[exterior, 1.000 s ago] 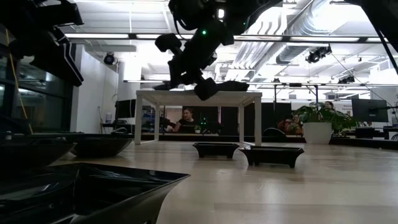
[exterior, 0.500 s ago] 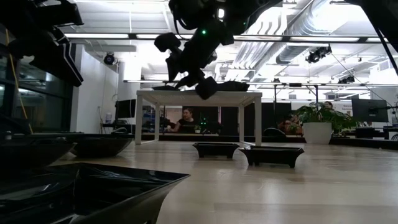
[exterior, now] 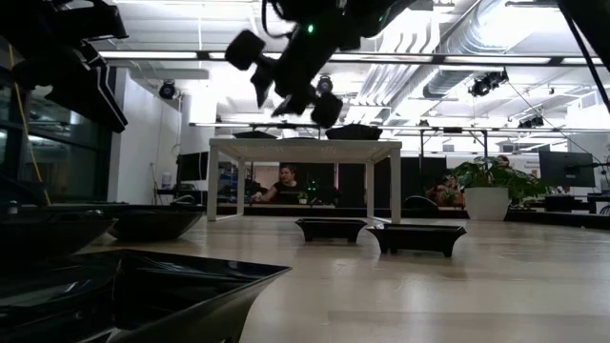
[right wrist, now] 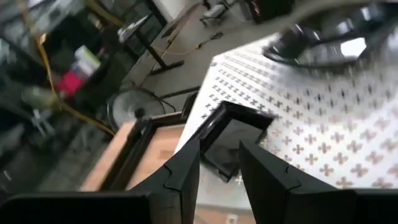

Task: Pick & Place Mini shaped plates
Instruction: Stack the black square plate on top of the black square plate on the shelf

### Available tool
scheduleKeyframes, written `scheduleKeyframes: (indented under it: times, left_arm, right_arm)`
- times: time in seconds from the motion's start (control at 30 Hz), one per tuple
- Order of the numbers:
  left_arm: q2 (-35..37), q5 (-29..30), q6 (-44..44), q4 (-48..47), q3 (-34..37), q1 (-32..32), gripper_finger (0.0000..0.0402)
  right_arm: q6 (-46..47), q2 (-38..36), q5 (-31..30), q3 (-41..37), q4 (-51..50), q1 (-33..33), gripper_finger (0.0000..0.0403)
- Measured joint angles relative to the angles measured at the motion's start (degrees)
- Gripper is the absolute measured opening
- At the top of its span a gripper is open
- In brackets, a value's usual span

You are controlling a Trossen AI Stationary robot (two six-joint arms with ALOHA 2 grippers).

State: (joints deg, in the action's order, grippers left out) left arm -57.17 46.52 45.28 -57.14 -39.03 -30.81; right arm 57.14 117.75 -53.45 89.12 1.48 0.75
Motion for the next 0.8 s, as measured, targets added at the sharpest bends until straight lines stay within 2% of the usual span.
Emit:
scheduleKeyframes:
  times: [0.3,0.5,0.63,0.8]
  left_arm:
    - [0.0,-0.1,0.02,0.01,0.0,0.04,0.0189]
    - [0.0,-0.25,0.41,0.35,0.0,0.04,0.0189]
    - [0.0,-0.74,0.47,0.42,0.0,0.04,0.0189]
    - [0.0,-0.7,0.46,0.44,0.0,0.04,0.0189]
  right_arm:
    - [-34.32,-6.12,-4.09,0.04,-0.72,-5.34,0.0108]
    - [-50.43,-12.42,-10.07,0.04,-4.24,-10.35,0.0108]
    - [-53.22,-17.01,-11.46,0.04,-10.36,-13.37,0.0108]
    - [-47.1,-22.67,-6.3,0.07,-24.85,-15.89,0.0108]
